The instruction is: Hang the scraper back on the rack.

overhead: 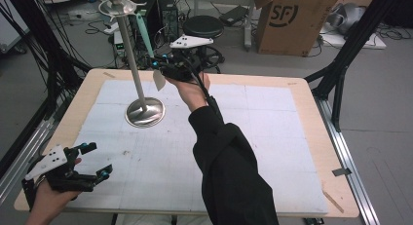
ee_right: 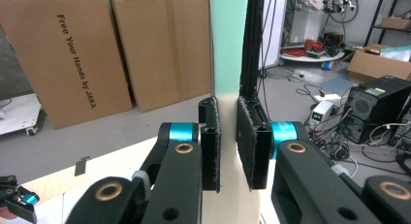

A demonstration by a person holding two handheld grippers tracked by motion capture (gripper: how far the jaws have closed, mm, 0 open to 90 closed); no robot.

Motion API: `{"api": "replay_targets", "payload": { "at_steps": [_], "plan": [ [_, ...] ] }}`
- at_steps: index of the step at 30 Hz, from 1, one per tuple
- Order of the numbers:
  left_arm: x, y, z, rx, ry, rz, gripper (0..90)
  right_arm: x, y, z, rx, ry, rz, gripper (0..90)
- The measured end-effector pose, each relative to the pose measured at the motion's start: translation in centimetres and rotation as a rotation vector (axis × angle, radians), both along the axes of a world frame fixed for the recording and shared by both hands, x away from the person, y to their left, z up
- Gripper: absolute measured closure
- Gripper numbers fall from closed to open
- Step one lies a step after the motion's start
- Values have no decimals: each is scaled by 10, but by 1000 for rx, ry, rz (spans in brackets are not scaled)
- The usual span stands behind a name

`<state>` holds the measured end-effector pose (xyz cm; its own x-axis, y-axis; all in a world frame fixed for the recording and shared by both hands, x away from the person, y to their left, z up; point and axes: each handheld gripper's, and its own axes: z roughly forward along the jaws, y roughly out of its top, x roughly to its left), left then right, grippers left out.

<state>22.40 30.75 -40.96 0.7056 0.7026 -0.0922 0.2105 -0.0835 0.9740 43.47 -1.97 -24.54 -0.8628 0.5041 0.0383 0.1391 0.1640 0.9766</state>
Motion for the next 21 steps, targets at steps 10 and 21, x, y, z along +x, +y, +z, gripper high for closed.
{"api": "replay_targets", "payload": {
  "at_steps": [10,21],
  "plan": [
    [4,-3,-4,-1,11,-6,21,-2,-6,-6,-13,17,-47,402],
    [10,-6,-6,-6,14,-16,21,-13,-36,-19,1,32,-28,149]
  ]
}}
